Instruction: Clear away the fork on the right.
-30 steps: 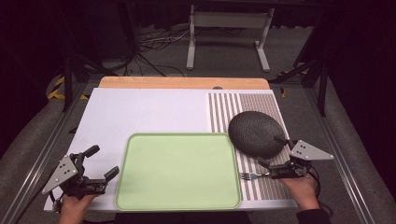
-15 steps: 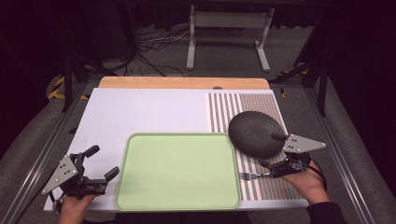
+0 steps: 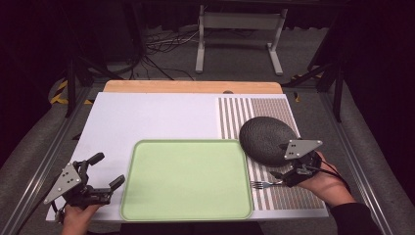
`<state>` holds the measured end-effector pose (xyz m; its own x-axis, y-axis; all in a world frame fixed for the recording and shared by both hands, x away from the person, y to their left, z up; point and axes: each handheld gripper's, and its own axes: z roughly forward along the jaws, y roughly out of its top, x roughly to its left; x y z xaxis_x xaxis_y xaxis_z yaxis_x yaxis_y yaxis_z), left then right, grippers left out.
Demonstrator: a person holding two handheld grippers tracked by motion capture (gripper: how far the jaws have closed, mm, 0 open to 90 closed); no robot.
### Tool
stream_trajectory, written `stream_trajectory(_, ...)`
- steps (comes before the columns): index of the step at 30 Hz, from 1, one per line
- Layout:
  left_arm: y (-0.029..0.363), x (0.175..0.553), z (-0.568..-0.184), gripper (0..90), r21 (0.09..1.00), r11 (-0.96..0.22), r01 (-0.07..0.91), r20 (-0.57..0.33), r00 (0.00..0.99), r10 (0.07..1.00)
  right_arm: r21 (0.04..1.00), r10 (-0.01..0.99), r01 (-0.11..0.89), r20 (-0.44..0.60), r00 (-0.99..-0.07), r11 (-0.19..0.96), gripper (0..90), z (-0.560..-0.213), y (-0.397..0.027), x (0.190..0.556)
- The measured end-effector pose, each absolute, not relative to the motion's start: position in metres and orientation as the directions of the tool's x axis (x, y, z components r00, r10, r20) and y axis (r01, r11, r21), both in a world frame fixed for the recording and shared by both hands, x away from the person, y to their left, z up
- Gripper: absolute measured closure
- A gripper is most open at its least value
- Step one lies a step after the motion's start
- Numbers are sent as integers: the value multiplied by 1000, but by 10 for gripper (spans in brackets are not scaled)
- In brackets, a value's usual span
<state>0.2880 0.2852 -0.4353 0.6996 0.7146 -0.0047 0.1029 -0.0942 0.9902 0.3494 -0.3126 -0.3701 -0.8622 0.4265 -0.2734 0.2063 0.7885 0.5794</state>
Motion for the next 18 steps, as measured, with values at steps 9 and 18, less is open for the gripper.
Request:
stream_trajectory(9,286,288,-435,1,990,-98,103,-2,703,711,475,362,205,-267,-893,856,110,-374,-304,354)
stream_trajectory(18,286,288,-434,1,991,-92,102,-7,704,710,357,299,204,-236,-925,912,110,-382,-296,360)
